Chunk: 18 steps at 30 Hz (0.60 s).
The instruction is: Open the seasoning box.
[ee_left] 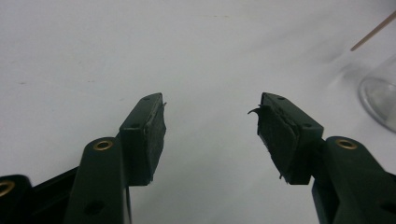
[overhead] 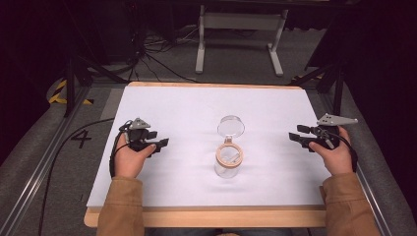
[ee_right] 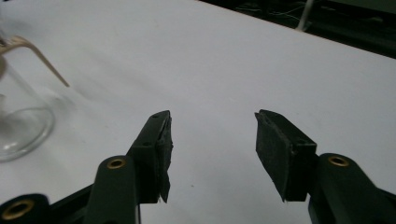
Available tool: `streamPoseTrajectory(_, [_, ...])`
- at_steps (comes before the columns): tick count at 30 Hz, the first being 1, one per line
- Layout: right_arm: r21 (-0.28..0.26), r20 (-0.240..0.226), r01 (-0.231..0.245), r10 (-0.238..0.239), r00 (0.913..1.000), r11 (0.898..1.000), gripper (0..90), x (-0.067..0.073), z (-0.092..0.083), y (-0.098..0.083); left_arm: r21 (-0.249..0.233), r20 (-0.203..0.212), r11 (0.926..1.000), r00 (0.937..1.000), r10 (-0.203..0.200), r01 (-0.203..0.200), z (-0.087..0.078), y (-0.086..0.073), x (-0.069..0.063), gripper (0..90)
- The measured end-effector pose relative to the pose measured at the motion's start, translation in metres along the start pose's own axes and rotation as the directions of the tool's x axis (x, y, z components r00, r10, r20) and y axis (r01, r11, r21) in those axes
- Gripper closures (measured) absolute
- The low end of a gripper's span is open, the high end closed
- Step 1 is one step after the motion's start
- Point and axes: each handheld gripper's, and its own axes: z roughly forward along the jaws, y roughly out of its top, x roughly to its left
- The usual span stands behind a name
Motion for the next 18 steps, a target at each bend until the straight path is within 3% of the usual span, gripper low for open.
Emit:
streamPoseTrajectory(7, [0.078,0.046,-0.034,0.03,0.9985,0.996,45.3,-0.01,0.013,-0.016,0.0,-0.009,1.0,0.9999,-0.008,0.008,0.009,-0.006,0.005,37.6])
streamPoseTrajectory(10, [0.149,0.059,-0.081,0.073,0.9956,0.985,45.3,-0.013,0.02,-0.024,0.02,0.01,0.9997,0.9998,-0.015,0.015,0.012,-0.008,0.006,36.9])
streamPoseTrajectory(11, [0.168,0.067,-0.084,0.073,0.9951,0.982,45.3,-0.014,0.022,-0.025,0.039,0.017,0.9991,0.9997,-0.016,0.015,0.013,-0.009,0.007,36.5])
streamPoseTrajectory(13, [0.196,0.084,-0.087,0.071,0.9939,0.977,45.3,-0.015,0.024,-0.027,0.031,0.034,0.9992,0.9991,-0.027,0.026,0.015,-0.01,0.008,36.3])
streamPoseTrajectory(18, [0.267,0.064,-0.084,0.069,0.9956,0.96,44.2,-0.014,0.03,-0.031,0.047,0.047,0.998,0.998,-0.044,0.041,0.016,-0.012,0.007,35.3])
